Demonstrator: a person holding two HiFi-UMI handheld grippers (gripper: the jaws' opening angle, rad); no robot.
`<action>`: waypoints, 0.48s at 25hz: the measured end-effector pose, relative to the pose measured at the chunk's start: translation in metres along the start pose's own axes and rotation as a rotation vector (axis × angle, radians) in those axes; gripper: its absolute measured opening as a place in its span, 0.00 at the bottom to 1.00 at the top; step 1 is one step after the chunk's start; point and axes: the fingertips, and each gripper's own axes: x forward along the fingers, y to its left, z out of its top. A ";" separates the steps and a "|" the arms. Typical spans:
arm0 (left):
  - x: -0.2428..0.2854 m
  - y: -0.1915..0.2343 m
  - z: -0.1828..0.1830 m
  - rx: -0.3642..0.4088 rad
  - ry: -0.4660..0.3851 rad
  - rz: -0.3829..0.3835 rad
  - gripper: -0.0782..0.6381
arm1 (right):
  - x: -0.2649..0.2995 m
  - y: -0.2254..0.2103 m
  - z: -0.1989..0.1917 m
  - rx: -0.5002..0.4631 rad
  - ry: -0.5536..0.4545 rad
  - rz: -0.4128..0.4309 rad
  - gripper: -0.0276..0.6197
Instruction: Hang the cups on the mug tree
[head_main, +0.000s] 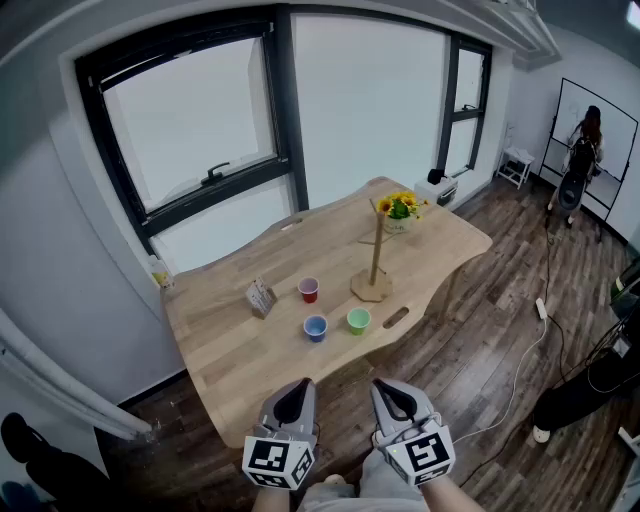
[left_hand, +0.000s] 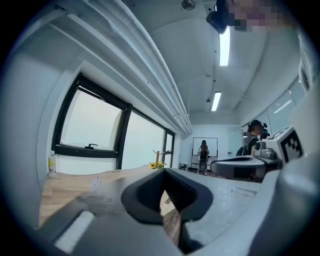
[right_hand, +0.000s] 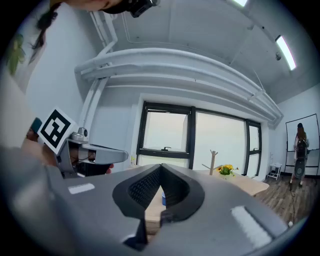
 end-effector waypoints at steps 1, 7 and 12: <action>-0.001 0.002 -0.001 0.000 0.002 0.005 0.12 | 0.000 0.003 -0.002 0.003 0.012 0.008 0.04; 0.000 0.007 -0.005 -0.017 0.008 0.024 0.12 | 0.005 0.007 -0.007 0.010 0.038 0.044 0.04; 0.010 0.017 -0.011 -0.012 0.021 0.060 0.12 | 0.025 0.002 -0.011 -0.005 0.024 0.091 0.04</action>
